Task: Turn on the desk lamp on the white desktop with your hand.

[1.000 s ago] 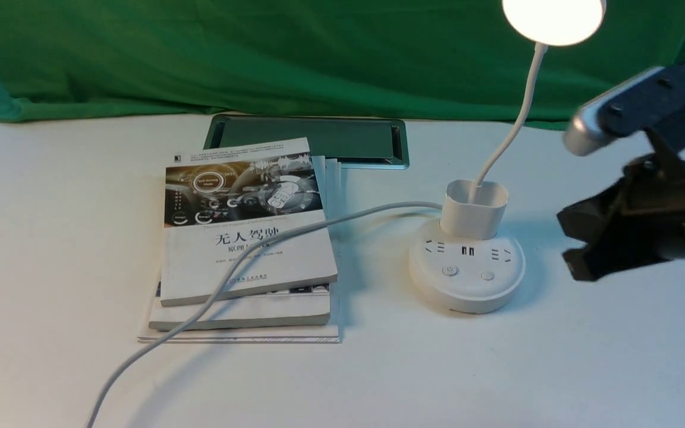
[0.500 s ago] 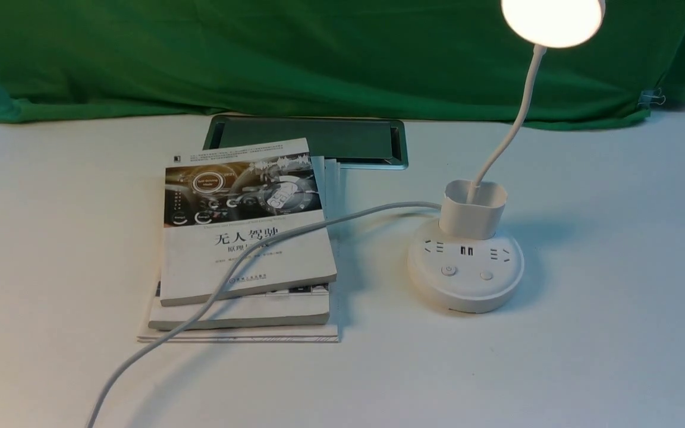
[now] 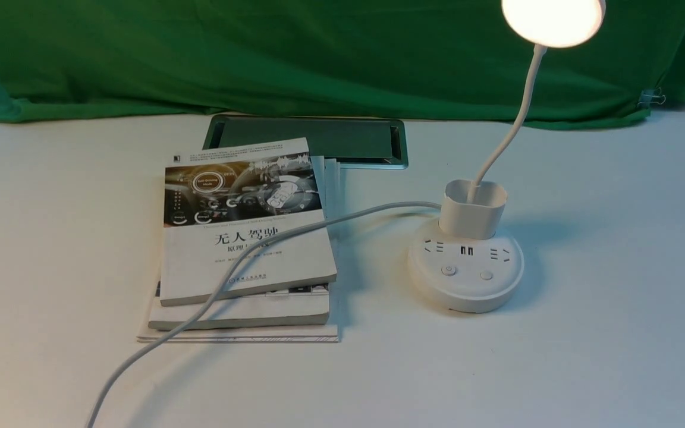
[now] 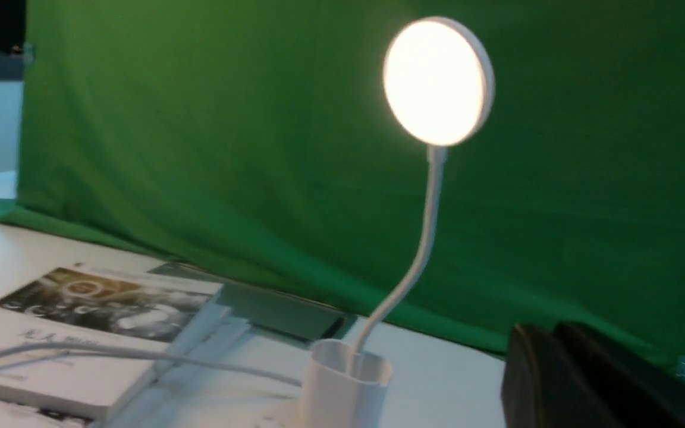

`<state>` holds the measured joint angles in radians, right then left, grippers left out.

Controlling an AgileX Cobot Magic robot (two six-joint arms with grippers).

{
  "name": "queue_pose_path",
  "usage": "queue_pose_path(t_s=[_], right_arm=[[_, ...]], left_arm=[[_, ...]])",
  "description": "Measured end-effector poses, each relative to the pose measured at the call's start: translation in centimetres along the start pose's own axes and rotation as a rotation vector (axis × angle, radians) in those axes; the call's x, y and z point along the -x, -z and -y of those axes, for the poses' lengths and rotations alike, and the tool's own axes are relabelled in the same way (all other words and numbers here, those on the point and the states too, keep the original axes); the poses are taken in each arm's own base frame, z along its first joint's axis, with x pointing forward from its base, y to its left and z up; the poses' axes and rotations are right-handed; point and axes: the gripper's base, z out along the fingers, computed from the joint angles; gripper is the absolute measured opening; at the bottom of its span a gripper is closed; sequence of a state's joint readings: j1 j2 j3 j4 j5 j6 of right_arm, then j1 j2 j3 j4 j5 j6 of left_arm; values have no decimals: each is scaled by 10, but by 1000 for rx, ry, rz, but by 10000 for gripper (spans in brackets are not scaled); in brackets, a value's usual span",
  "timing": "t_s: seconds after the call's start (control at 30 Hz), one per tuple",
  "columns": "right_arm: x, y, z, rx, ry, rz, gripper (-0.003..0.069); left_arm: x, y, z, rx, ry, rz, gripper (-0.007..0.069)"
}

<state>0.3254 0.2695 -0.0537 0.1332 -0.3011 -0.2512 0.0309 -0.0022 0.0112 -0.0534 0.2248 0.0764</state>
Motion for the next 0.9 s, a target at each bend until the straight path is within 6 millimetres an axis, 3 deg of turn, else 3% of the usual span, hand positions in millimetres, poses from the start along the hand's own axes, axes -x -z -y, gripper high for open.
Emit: queue_pose_path(t_s=[0.07,0.33,0.9], right_arm=[[-13,6,6,-94,-3,-21,97],[-27,24,20,-367,-69,-119,123],[-47,34,11,-284,-190,-320,167]], left_arm=[[0,0,0,0,0,0,21],[0,0,0,0,0,0,21],[0,0,0,0,1,0,21]])
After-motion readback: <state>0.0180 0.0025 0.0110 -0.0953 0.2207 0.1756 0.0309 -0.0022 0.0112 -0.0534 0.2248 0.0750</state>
